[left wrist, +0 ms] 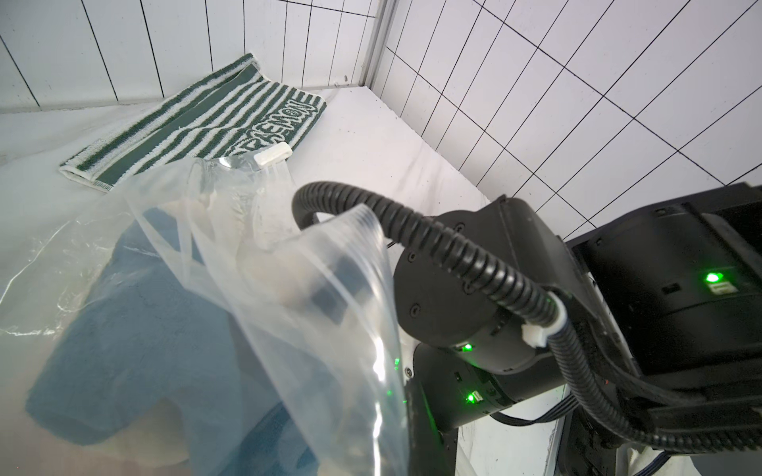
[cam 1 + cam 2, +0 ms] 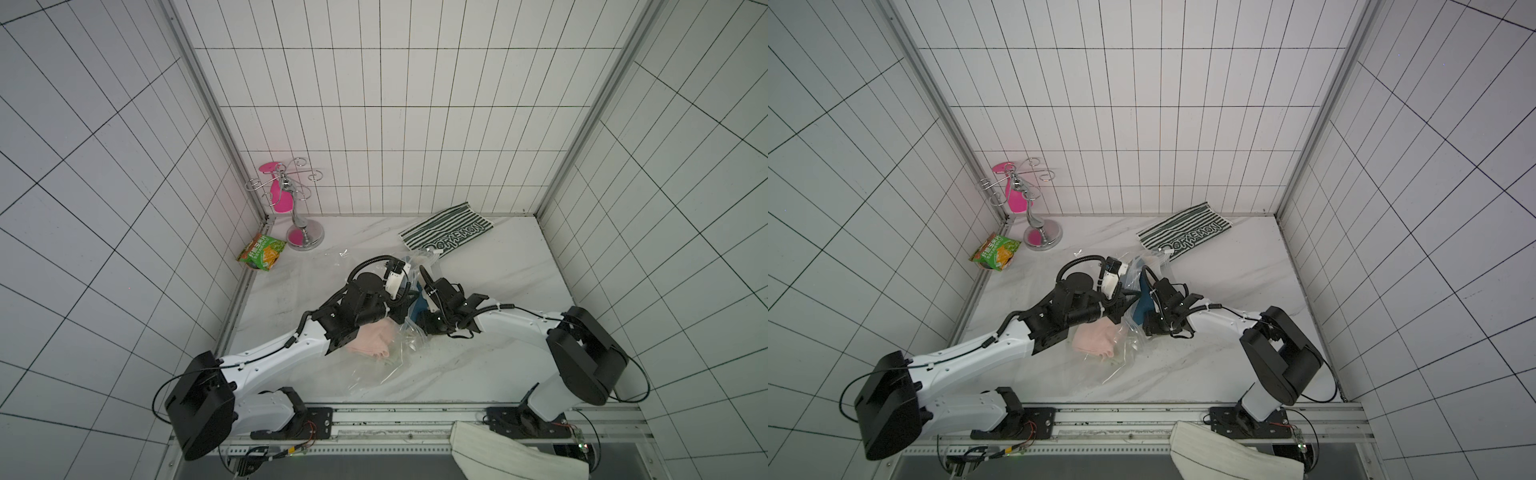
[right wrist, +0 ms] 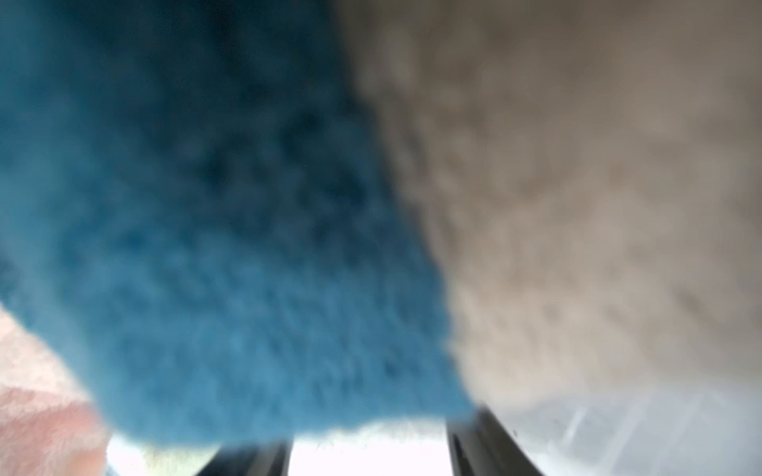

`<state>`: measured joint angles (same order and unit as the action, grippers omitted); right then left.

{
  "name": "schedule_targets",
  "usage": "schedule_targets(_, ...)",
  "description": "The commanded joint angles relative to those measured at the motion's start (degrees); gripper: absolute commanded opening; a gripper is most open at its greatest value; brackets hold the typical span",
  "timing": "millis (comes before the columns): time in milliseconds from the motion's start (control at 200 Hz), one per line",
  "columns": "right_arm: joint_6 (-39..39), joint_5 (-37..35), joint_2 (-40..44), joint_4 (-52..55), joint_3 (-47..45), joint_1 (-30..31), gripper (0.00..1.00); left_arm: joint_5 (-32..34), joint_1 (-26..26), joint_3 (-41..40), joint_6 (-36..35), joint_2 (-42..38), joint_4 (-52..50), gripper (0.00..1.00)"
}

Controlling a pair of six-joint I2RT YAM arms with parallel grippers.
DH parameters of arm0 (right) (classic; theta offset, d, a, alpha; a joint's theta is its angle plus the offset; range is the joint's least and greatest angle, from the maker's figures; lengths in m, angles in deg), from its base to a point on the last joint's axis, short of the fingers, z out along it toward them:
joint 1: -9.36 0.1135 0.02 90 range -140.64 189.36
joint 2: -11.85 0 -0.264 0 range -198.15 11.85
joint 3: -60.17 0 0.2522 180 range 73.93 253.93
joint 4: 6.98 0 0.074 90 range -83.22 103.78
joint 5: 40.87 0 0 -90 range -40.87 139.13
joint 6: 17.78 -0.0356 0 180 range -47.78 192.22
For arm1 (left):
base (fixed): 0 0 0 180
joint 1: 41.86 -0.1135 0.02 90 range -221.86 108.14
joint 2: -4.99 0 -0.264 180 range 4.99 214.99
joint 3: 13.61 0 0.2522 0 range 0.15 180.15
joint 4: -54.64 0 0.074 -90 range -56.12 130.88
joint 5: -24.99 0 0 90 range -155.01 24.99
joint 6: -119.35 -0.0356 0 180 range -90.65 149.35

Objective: Place the folded towel into the vacuum bag
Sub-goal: Place the towel in the vacuum bag.

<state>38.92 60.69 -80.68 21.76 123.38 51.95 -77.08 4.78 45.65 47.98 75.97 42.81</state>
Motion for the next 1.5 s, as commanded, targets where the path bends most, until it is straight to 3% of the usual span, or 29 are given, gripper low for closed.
schedule_targets(0,-2.3,2.3,-4.2,-1.7,1.0,1.7,0.54,-0.9,-0.3,-0.2,-0.2,-1.2,0.9,0.00)
schedule_targets(90,-4.4,4.2,-5.7,-3.1,0.0,2.0,0.40,-0.8,-0.3,-0.3,-0.3,-1.3,0.5,0.00)
schedule_targets(205,-5.3,7.8,-2.8,-3.6,-0.4,2.0,0.11,-0.7,-0.3,-0.5,-0.5,-1.5,0.3,0.00)
schedule_targets(300,-6.1,14.5,3.2,-3.2,1.5,1.7,0.01,-0.8,-0.3,-0.3,-0.6,-1.5,0.3,0.00)
schedule_targets(435,-12.6,26.4,10.4,-5.7,5.4,1.4,0.00,-0.8,-0.3,-0.1,-0.6,-1.9,0.2,0.00)
schedule_targets(530,-19.2,32.6,10.7,-11.9,6.5,1.5,0.00,-0.7,-0.3,-0.1,-0.3,-2.1,0.4,0.00)
schedule_targets(655,-28.2,37.9,6.1,-25.7,4.3,2.0,0.00,1.2,-0.4,-0.2,0.0,-3.5,0.5,0.00)
schedule_targets(820,-45.9,42.8,-3.2,-56.3,-1.0,3.9,0.00,0.8,-0.4,-0.2,-0.2,-5.9,1.3,0.00)
schedule_targets(950,-50.1,43.4,-6.6,-64.1,-1.6,5.1,0.00,0.2,-0.6,-0.8,0.0,-7.6,1.5,0.00)
schedule_targets(1090,-43.6,41.4,-10.8,-56.3,-3.2,6.5,0.12,-0.9,-0.6,-4.0,1.6,-9.3,5.5,0.00)
schedule_targets(1205,-38.3,39.6,-14.1,-51.1,-4.8,6.2,0.32,-1.2,-0.6,-6.3,2.3,-9.7,7.0,0.00)
schedule_targets(1315,-39.8,40.5,-16.5,-55.1,-5.3,5.9,0.56,-2.2,-0.6,-6.8,1.6,-9.4,6.0,0.00)
schedule_targets(1400,-41.8,42.2,-14.6,-58.2,-6.2,4.7,0.64,-2.3,-0.6,-6.8,1.5,-9.8,4.8,0.00)
schedule_targets(1494,-38.9,42.9,-8.1,-52.5,-8.0,2.1,0.66,-1.1,-0.6,-7.3,2.0,-11.1,4.7,0.00)
